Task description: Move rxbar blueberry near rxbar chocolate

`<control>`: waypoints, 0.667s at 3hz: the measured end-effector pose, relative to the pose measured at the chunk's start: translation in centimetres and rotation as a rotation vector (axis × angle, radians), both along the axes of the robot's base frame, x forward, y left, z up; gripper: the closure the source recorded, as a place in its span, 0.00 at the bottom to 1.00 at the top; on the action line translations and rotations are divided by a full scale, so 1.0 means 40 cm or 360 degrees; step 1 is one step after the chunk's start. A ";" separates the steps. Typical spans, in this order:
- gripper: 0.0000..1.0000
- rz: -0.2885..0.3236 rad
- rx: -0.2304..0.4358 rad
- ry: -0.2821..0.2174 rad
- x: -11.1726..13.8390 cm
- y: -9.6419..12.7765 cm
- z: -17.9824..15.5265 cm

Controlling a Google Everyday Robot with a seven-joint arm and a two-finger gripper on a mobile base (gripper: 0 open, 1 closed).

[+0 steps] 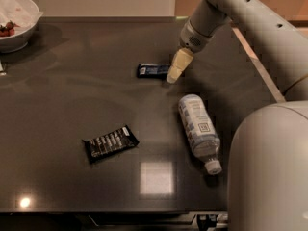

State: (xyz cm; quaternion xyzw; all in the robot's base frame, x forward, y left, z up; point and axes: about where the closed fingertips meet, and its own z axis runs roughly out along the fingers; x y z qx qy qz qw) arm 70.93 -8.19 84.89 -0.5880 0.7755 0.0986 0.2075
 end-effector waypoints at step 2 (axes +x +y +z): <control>0.00 0.0047 0.0031 0.0022 0.019 0.057 -0.034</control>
Offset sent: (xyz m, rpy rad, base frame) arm 0.0087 0.0308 -0.0126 0.0326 0.0187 0.0444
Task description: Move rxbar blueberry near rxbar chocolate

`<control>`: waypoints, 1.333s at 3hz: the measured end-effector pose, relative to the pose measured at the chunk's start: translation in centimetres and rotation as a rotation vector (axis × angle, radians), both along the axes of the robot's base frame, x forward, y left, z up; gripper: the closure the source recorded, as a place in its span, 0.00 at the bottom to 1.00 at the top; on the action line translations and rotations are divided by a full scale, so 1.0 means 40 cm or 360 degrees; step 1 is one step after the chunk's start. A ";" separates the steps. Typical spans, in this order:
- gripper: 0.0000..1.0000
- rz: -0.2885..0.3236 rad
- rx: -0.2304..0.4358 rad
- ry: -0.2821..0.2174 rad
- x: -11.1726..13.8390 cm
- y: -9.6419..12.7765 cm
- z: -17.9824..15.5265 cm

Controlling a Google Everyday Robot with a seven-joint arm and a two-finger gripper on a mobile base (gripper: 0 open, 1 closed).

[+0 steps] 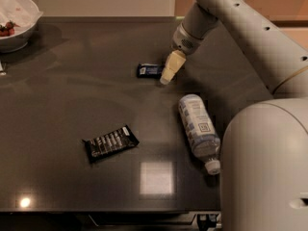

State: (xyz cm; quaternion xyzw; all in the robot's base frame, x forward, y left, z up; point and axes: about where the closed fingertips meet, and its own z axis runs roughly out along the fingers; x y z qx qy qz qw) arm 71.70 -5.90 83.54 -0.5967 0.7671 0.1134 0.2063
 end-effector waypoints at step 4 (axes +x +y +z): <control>0.87 0.0088 0.0009 0.0074 -0.027 0.046 -0.015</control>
Offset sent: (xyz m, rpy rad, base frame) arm -0.0058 0.0176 -0.0003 0.0004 0.0423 0.0577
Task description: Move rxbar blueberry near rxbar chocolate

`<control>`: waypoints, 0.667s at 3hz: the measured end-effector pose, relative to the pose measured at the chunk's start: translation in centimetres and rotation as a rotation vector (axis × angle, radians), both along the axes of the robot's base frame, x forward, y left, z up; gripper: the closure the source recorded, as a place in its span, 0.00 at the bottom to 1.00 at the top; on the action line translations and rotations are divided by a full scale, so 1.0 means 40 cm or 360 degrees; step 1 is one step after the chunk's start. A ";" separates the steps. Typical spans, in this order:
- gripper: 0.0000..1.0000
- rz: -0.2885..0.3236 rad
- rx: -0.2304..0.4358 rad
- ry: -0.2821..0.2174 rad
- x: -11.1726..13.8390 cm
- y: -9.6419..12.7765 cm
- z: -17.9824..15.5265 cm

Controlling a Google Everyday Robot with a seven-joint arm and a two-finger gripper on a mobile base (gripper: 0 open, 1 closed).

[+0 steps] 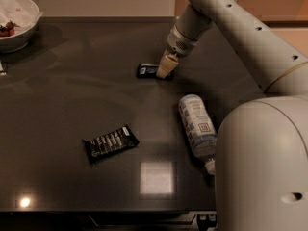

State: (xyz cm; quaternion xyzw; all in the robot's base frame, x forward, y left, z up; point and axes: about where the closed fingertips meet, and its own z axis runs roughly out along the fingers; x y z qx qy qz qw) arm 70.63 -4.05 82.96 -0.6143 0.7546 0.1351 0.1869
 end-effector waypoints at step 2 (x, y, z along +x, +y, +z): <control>1.00 0.0035 0.0018 0.0005 -0.050 0.002 0.014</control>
Offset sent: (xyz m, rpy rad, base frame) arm -0.0330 -0.0035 0.0143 0.0148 -0.0014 0.0283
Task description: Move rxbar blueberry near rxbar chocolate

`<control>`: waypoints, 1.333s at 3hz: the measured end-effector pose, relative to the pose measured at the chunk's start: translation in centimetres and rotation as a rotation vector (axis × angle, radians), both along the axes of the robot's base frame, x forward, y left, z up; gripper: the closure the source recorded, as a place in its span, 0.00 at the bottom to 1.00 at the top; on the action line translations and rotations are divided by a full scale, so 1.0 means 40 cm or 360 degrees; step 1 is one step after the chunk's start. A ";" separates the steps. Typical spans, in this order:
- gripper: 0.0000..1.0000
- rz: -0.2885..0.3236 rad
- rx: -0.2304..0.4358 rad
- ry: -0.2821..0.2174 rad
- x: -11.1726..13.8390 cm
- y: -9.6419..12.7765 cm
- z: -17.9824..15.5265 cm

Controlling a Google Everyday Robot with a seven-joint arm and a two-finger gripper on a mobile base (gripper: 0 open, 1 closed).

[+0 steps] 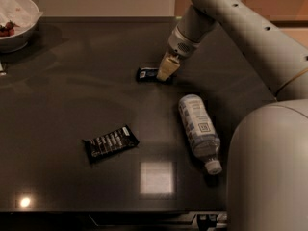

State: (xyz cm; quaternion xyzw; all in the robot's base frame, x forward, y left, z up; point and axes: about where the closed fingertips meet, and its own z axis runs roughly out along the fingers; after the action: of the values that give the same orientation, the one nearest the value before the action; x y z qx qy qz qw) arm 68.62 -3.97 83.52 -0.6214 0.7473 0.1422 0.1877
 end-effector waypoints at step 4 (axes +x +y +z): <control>1.00 0.0506 0.0036 -0.0049 -0.342 0.139 0.082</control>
Offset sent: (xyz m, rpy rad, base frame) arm -0.1335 0.0454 0.0433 0.0138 -0.0492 0.3020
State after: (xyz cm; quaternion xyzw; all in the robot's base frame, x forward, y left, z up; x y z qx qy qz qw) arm 54.93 1.59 86.79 -0.7317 0.6350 0.1689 0.1812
